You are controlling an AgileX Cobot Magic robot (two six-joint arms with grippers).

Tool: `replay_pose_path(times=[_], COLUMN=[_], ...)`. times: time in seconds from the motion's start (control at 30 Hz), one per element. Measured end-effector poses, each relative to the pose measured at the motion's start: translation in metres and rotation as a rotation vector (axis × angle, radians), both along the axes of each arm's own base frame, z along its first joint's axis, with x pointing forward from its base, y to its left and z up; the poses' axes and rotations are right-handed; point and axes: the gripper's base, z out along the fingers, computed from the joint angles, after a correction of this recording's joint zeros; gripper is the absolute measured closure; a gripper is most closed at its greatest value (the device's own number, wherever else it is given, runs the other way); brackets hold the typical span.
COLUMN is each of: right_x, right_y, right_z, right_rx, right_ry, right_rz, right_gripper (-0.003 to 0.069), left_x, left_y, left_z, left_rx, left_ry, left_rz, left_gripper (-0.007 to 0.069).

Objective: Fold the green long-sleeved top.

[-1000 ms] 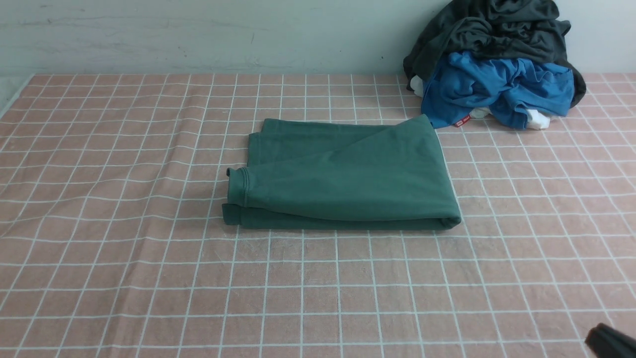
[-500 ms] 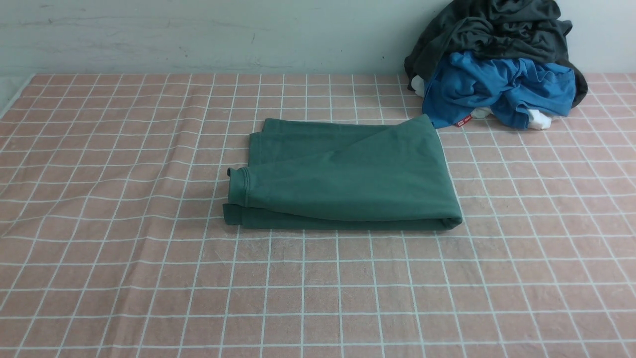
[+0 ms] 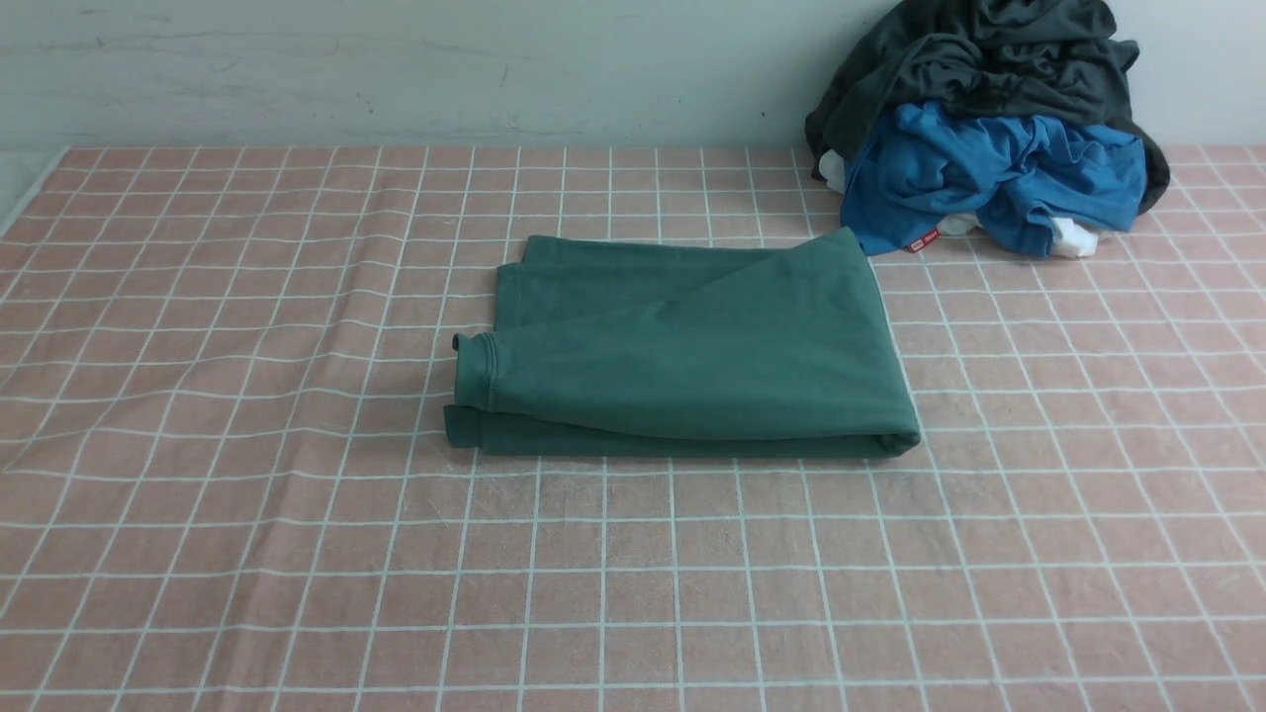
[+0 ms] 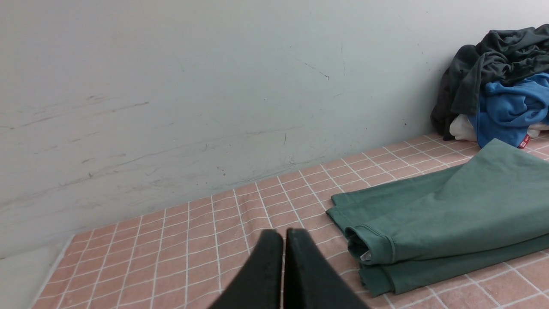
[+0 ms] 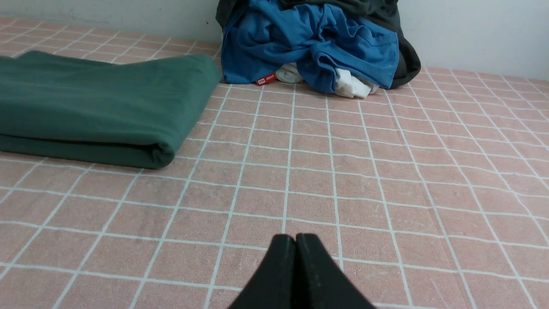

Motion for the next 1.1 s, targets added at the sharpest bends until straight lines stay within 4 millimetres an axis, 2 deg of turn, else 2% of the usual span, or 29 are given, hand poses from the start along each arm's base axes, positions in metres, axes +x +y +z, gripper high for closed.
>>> replay_pose_path(times=[0.57,0.67,0.73,0.87,1.1], right_x=[0.000,0.000,0.000,0.000,0.000], right_y=[0.000,0.000,0.000,0.000,0.000], right_z=[0.000,0.000,0.000,0.000,0.000], right_rx=[0.003,0.002,0.002,0.003,0.003], right_ry=[0.000,0.000,0.001,0.002,0.003], right_rz=[0.000,0.000,0.000,0.001,0.001], right_gripper=[0.0673,0.0673,0.0673,0.0673,0.0673], left_x=[0.000,-0.001,-0.001,0.006,0.006], left_y=[0.000,0.000,0.002,0.004,0.005], left_z=[-0.002,-0.012,-0.027,-0.062,-0.080], left_rx=[-0.001,-0.003,0.020,-0.048,-0.021], left_ry=[-0.006,-0.015,-0.004,0.051,0.191], left_rz=[-0.002,0.009,0.045,0.110,0.139], left_gripper=[0.0627,0.0627,0.0627,0.0627,0.0627])
